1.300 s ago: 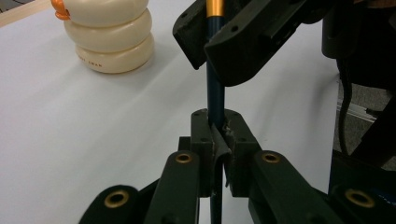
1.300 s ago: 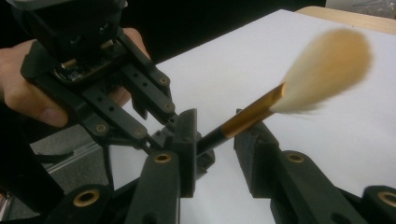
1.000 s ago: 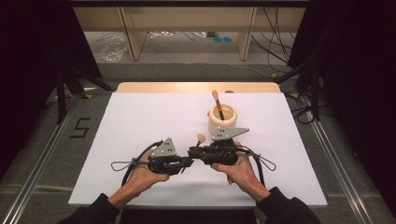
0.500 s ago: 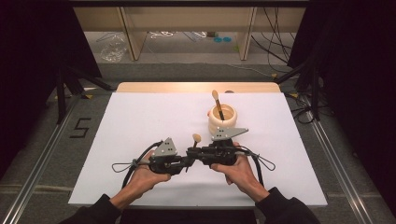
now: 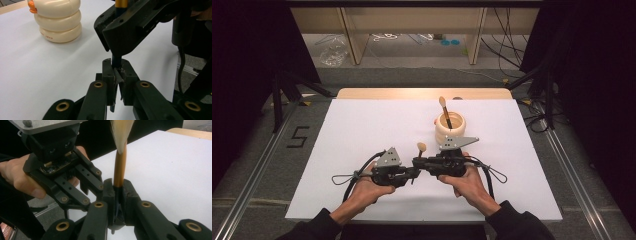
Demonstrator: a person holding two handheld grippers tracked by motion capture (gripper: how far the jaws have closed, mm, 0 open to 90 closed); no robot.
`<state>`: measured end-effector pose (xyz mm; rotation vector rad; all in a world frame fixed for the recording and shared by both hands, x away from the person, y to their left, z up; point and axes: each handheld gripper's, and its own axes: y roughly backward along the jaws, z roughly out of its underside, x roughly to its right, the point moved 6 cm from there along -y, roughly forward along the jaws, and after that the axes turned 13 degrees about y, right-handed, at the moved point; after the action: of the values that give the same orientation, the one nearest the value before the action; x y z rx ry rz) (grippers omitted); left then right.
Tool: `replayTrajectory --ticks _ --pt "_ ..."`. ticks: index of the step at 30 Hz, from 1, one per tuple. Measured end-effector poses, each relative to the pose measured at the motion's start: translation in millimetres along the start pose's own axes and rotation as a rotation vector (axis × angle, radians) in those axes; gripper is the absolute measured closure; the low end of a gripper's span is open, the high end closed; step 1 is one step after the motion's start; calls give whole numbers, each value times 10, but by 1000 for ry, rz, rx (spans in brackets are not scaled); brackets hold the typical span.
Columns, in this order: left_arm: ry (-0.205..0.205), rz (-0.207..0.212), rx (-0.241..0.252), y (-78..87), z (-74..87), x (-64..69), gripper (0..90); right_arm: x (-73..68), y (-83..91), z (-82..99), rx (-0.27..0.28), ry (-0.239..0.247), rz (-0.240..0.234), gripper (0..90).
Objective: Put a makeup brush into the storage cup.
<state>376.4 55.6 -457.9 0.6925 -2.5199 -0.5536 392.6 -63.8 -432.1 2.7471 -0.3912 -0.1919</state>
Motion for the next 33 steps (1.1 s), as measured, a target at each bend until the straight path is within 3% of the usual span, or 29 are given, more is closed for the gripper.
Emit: replayTrajectory --ticks 29,33 --pt "33 21 9 -21 -19 43 823 -5 -6 -25 22 31 16 843" --pt "24 7 8 -32 -11 50 811 -10 -10 -20 15 29 17 843"
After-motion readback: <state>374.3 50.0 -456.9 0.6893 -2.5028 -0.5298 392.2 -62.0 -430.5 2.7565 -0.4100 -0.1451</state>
